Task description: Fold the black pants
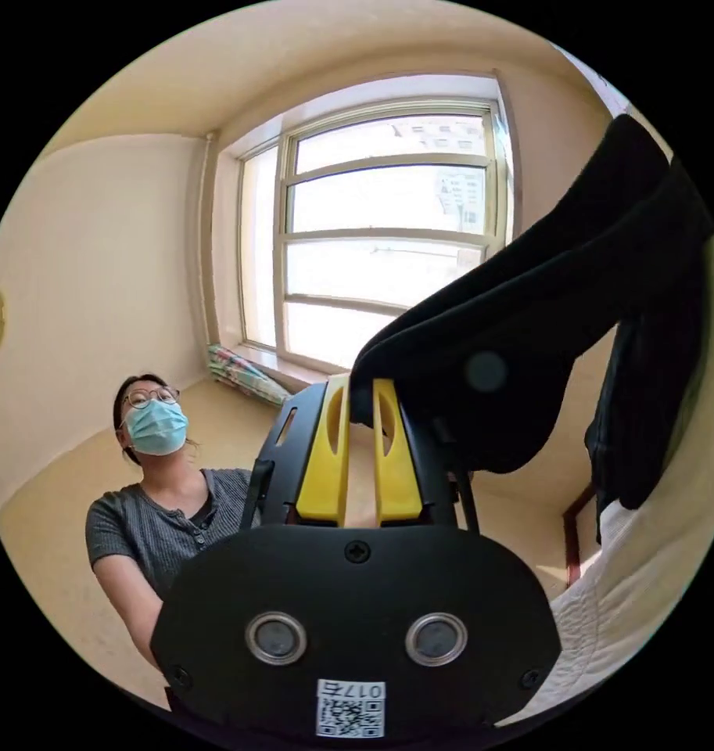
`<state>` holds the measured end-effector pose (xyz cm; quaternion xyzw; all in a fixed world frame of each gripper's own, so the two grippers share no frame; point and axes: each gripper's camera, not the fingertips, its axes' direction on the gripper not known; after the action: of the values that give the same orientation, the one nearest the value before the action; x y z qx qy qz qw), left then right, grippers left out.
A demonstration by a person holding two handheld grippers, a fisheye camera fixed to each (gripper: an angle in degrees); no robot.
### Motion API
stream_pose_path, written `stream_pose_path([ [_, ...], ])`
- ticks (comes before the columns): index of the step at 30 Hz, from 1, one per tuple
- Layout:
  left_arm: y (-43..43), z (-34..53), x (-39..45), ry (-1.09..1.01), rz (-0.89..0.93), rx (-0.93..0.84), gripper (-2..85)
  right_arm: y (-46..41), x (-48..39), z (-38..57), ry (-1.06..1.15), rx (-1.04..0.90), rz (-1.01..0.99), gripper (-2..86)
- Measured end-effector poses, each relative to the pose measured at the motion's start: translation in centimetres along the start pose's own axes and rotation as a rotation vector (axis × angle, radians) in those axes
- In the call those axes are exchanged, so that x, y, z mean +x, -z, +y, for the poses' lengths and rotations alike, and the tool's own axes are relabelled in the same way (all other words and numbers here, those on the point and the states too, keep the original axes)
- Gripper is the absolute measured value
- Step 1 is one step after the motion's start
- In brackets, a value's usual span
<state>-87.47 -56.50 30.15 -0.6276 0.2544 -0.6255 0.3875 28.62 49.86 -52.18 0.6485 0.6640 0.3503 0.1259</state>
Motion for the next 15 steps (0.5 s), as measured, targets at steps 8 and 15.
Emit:
stream_pose_path([
  [8, -10.5, -9.9, 23.7, -0.533, 0.176, 0.101, 4.8, 6.9, -20.9, -5.2, 0.380, 0.128, -0.123, 1.1],
  [15, -24.7, -9.2, 38.9, -0.789, 0.285, 0.133, 4.6, 12.9, -42.8, -3.9, 0.724, -0.030, -0.026, 0.8],
])
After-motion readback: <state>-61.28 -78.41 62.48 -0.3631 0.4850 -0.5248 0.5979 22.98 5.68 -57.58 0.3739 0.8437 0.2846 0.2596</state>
